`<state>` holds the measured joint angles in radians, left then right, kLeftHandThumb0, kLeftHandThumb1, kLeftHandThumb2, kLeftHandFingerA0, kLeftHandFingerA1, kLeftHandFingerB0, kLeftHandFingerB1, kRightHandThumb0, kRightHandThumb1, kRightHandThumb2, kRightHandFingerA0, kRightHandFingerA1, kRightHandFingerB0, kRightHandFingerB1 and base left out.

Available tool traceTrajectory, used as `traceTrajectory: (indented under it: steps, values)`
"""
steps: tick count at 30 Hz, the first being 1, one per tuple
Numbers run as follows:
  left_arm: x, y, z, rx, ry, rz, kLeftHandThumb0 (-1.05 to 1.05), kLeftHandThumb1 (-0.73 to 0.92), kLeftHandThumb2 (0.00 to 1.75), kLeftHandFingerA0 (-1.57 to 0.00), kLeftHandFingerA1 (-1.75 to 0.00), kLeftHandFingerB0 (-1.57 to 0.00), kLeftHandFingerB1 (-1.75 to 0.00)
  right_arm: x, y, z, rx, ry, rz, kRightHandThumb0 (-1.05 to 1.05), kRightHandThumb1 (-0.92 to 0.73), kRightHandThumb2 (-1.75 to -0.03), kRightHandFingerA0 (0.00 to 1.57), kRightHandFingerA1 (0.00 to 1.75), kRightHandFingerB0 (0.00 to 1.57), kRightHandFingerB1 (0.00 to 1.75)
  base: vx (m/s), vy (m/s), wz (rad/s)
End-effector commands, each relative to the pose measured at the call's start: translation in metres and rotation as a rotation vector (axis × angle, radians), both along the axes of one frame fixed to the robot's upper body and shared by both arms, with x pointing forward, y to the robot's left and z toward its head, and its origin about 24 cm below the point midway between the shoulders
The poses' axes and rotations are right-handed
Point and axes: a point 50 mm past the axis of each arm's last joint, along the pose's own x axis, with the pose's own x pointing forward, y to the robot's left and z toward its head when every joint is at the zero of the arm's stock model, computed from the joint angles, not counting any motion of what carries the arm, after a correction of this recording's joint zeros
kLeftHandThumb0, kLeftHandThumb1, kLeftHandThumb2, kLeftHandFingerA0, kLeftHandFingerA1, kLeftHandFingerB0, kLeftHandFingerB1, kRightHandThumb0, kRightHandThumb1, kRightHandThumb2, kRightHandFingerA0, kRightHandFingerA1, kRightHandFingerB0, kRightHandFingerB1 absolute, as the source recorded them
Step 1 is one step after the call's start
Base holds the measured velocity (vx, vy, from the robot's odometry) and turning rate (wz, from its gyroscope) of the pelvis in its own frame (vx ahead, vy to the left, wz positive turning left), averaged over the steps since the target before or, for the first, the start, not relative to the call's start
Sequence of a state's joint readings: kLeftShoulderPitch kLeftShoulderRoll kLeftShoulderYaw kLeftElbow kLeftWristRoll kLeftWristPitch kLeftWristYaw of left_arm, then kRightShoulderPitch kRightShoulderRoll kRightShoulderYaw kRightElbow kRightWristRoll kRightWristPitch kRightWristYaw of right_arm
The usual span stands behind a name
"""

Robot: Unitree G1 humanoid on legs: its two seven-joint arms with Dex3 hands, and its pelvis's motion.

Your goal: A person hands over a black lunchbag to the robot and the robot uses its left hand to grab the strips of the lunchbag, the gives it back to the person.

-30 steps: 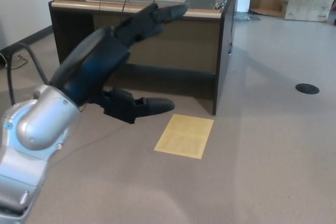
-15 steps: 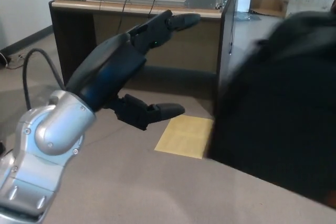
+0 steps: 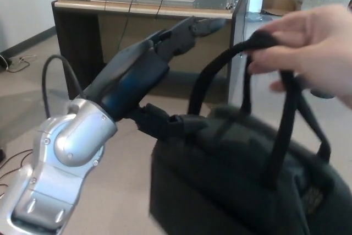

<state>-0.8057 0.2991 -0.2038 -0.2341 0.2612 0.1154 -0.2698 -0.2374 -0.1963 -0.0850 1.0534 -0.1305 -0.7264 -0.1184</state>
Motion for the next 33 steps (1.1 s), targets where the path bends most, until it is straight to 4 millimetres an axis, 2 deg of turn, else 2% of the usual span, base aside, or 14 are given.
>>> traceTrajectory:
  steps: [1, 11, 14, 15, 16, 19, 21, 22, 26, 28, 29, 30, 32, 33]
  values:
    - [-0.001, -0.004, 0.003, -0.019, -0.008, 0.002, -0.54, 0.38, 0.70, -0.14, -0.42, -0.02, -0.17, -0.001, -0.005, 0.001, -0.004, -0.007, -0.019, -0.55, -0.61, -0.59, 0.70, 0.50, 0.42, 0.35, 0.00, 0.000, 0.00]
    - [-0.001, -0.020, -0.001, -0.011, -0.006, 0.044, -0.55, 0.50, 0.55, -0.31, -0.34, -0.02, -0.24, -0.005, -0.003, -0.003, -0.005, 0.006, -0.013, -0.52, -0.61, -0.59, 0.68, 0.49, 0.43, 0.35, 0.00, 0.000, 0.00]
    - [0.001, -0.031, -0.004, 0.022, -0.044, 0.102, -0.60, 0.42, 0.73, -0.14, -0.42, -0.04, -0.19, -0.006, -0.002, -0.003, -0.010, 0.009, -0.009, -0.58, -0.64, -0.60, 0.69, 0.49, 0.44, 0.35, 0.00, 0.000, 0.00]
    - [0.003, -0.035, -0.005, 0.022, -0.059, 0.115, -0.31, 0.32, 0.88, 0.00, -0.47, 0.00, -0.50, -0.006, -0.002, -0.004, -0.008, 0.011, -0.009, -0.57, -0.64, -0.59, 0.70, 0.49, 0.44, 0.35, 0.00, 0.000, 0.00]
    - [0.005, -0.038, -0.006, 0.021, -0.069, 0.125, -0.49, 0.51, 0.55, -0.30, -0.34, -0.06, -0.24, -0.006, -0.002, -0.004, -0.008, 0.010, -0.007, -0.59, -0.61, -0.60, 0.69, 0.50, 0.44, 0.35, 0.00, 0.000, 0.00]
    - [0.012, -0.050, -0.009, 0.026, -0.081, 0.162, -0.38, 0.53, 0.56, -0.48, -0.39, -0.11, -0.26, -0.007, -0.002, -0.004, -0.014, 0.010, -0.003, -0.60, -0.61, -0.60, 0.69, 0.50, 0.43, 0.36, 0.00, 0.000, 0.00]
    - [0.020, -0.060, -0.013, -0.012, -0.073, 0.183, -0.24, 0.59, 0.58, -0.75, -0.47, -0.21, -0.29, -0.007, -0.002, -0.005, -0.012, 0.017, -0.003, -0.57, -0.61, -0.59, 0.69, 0.49, 0.44, 0.35, 0.00, 0.000, 0.00]
    - [0.024, -0.063, -0.014, -0.026, -0.075, 0.188, -0.21, 0.64, 0.59, -0.97, -0.98, -0.27, -0.30, -0.007, -0.001, -0.005, -0.015, 0.016, 0.001, -0.58, -0.61, -0.60, 0.68, 0.49, 0.44, 0.35, 0.00, 0.000, 0.00]
    - [0.033, -0.070, -0.021, -0.080, -0.069, 0.196, -0.19, 0.82, 0.64, -0.95, -1.51, -0.62, -0.42, -0.008, 0.000, -0.006, -0.024, 0.021, 0.011, -0.62, -0.62, -0.61, 0.67, 0.49, 0.45, 0.35, 0.00, 0.000, 0.00]
    - [0.036, -0.072, -0.023, -0.122, -0.079, 0.183, -0.19, 0.82, 0.64, -0.95, -1.51, -0.62, -0.42, -0.008, 0.001, -0.006, -0.026, 0.024, 0.016, -0.62, -0.62, -0.61, 0.67, 0.49, 0.45, 0.35, 0.00, 0.000, 0.00]
    - [0.038, -0.072, -0.024, -0.156, -0.101, 0.188, -0.10, 0.75, 0.64, -0.88, -1.68, -0.88, -0.63, -0.007, 0.002, -0.005, -0.022, 0.021, 0.018, -0.57, -0.50, -0.93, 0.67, 0.66, 0.32, 0.48, 0.00, 0.000, 0.00]
    - [0.039, -0.073, -0.026, -0.207, -0.132, 0.193, -0.10, 0.75, 0.64, -0.88, -1.68, -0.88, -0.63, -0.006, 0.002, -0.005, -0.015, 0.016, 0.019, -0.57, -0.50, -0.93, 0.67, 0.66, 0.32, 0.48, 0.00, 0.000, 0.00]
    - [0.039, -0.074, -0.027, -0.289, -0.150, 0.187, -0.03, 0.77, 0.70, -0.80, -1.75, -0.66, -1.28, -0.003, 0.004, -0.003, -0.014, 0.003, 0.023, -0.59, -0.51, -0.93, 0.70, 0.67, 0.34, 0.48, 0.00, 0.000, 0.00]
    - [0.038, -0.074, -0.027, -0.317, -0.165, 0.185, -0.04, 0.77, 0.70, -0.79, -1.75, -0.63, -1.31, -0.002, 0.004, -0.002, -0.014, -0.001, 0.024, -0.65, -0.62, -0.61, 0.70, 0.51, 0.48, 0.36, 0.00, 0.000, 0.00]
